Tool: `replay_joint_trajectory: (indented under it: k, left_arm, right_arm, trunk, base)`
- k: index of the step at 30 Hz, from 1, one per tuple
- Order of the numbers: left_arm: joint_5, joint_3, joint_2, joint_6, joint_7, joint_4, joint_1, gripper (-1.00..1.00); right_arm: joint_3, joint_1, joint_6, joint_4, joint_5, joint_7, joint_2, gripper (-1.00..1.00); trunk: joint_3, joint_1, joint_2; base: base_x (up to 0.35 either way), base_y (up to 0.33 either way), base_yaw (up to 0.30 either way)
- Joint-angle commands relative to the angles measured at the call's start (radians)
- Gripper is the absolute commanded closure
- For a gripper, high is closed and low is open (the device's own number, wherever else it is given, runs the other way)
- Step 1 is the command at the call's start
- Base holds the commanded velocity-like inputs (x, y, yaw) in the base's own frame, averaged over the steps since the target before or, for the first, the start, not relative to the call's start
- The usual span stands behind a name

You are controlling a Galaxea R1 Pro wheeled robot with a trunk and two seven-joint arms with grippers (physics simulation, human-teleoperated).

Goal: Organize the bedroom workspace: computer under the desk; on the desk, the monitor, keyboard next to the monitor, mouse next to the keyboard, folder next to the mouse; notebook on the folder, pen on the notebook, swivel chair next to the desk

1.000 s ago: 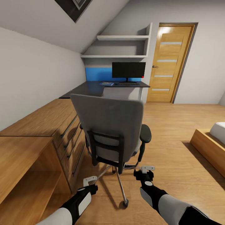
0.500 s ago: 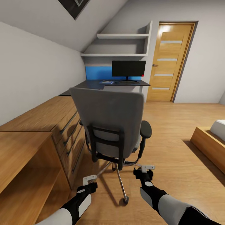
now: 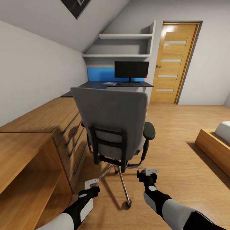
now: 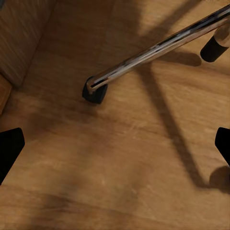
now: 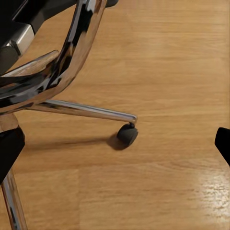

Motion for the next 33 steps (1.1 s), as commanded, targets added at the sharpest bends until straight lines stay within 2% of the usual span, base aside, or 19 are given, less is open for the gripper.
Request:
replay_joint_trajectory:
  k: [1,13,33]
  left_arm:
    - [0.009,-0.009,0.000,-0.001,0.006,0.000,0.000,-1.00]
    - [0.009,-0.021,0.000,0.001,0.007,0.002,0.000,-1.00]
    - [0.009,-0.021,0.000,0.001,0.007,0.002,0.000,-1.00]
  right_arm:
    - [0.009,-0.001,-0.004,0.000,-0.008,-0.004,0.000,-1.00]
    - [0.009,-0.001,-0.006,0.001,-0.008,-0.004,-0.001,-1.00]
    - [0.009,-0.001,-0.006,0.001,-0.008,-0.004,0.000,-1.00]
  trunk:
    - [-0.001,0.000,0.000]
    - [-0.001,0.000,0.000]
    - [-0.001,0.000,0.000]
  base:
    - [0.010,0.000,0.000]
    - [0.158,-0.015,0.000]
    - [0.201,-0.178,0.000]
